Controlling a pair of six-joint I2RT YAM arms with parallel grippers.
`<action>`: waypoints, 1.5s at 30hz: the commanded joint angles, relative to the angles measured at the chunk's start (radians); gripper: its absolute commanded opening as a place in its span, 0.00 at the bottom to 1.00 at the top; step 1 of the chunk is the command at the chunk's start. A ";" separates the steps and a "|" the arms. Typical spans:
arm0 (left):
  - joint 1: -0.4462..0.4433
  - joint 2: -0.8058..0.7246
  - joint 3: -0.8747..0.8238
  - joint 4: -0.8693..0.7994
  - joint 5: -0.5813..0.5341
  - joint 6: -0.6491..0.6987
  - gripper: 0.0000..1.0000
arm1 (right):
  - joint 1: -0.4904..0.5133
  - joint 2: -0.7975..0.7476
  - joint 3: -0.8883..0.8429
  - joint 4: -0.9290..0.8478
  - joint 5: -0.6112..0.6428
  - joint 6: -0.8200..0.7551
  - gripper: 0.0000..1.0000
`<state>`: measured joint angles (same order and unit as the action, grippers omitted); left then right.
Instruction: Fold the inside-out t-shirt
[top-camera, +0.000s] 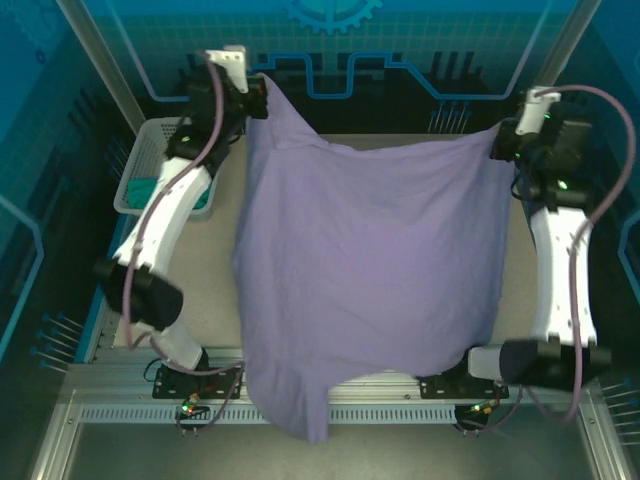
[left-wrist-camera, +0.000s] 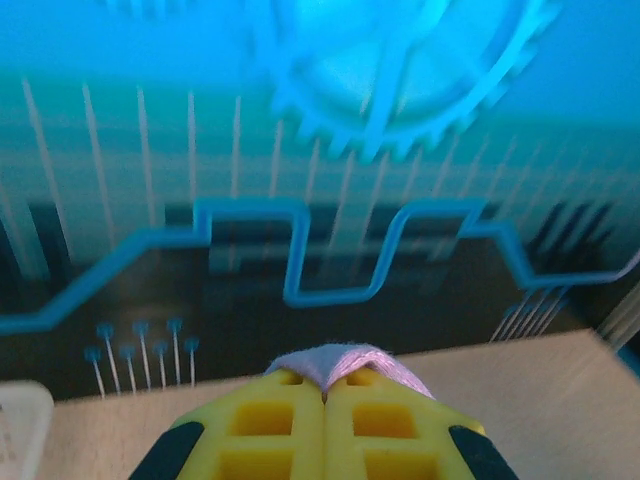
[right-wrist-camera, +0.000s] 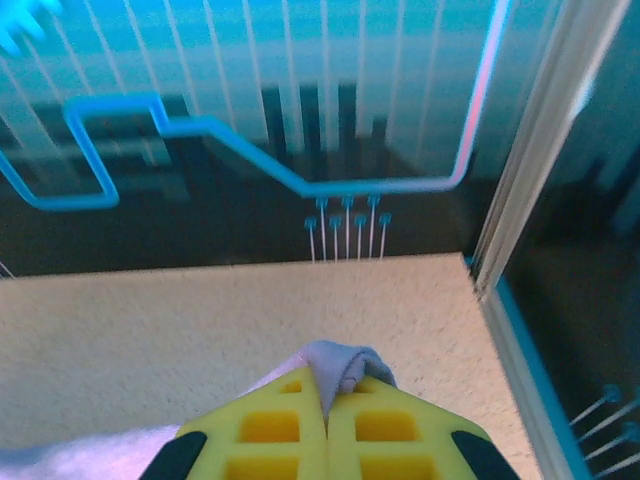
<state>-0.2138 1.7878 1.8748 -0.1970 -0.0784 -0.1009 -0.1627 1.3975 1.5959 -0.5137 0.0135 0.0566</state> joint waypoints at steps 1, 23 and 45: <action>0.032 0.190 0.094 0.094 0.012 -0.017 0.00 | 0.040 0.195 0.019 0.175 0.053 -0.031 0.07; 0.040 0.178 -0.167 0.141 0.238 -0.434 0.77 | 0.106 0.526 0.034 -0.113 0.098 0.210 0.55; -0.157 -0.611 -1.129 0.064 0.265 -0.384 0.82 | -0.223 0.034 -0.798 -0.276 0.015 0.359 0.51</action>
<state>-0.3660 1.1877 0.7193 -0.0746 0.1986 -0.5419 -0.3679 1.4094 0.8188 -0.7448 0.0437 0.3897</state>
